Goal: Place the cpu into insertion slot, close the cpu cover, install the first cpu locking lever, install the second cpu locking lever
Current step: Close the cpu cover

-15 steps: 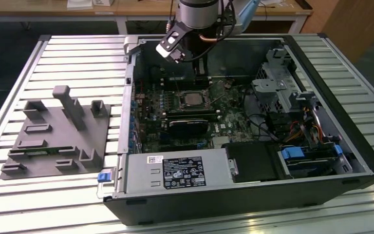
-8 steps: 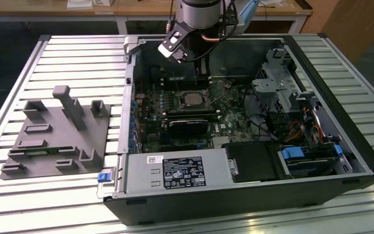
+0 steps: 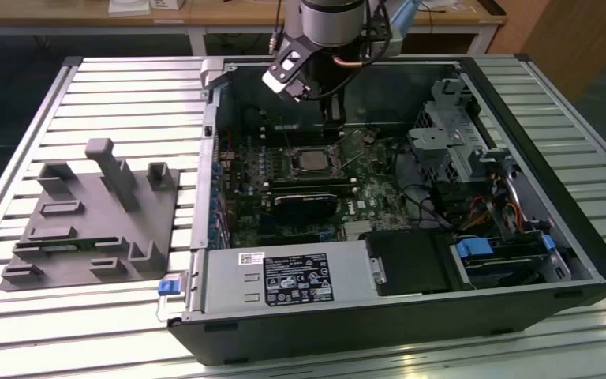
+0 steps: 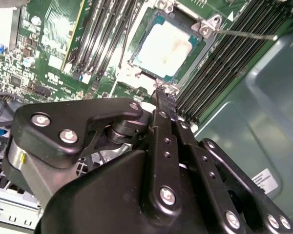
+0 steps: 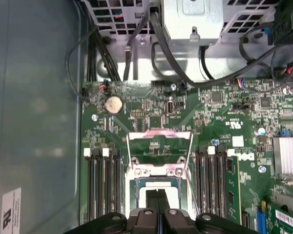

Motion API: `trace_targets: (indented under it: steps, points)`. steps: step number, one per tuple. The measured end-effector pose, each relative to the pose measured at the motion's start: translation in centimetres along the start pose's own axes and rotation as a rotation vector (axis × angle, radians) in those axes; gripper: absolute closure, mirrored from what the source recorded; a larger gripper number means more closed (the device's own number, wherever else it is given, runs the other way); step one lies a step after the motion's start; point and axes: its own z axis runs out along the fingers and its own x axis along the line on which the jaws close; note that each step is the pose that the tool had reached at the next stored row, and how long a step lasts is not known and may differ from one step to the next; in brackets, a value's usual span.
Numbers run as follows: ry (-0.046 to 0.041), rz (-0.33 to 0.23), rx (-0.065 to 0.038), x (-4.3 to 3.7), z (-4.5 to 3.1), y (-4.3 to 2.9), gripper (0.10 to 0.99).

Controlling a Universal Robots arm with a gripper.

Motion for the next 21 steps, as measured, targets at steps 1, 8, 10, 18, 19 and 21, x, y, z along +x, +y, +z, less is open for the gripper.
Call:
trace_targets:
  steps: [1,8,10,18,19,21]
  points:
    - [0.0000,0.000,0.000,0.01,0.02,0.16,0.980]
    - [0.0000,0.000,0.000,0.07,0.16,1.65,0.980]
    - [0.0001,0.000,0.000,0.09,0.21,2.15,0.980]
    - [-0.0002,0.000,0.000,0.15,0.35,3.62,0.980]
    - [-0.0002,0.000,0.000,0.16,0.37,3.77,0.980]
    - [0.0000,0.000,0.000,0.17,0.40,4.08,0.980]
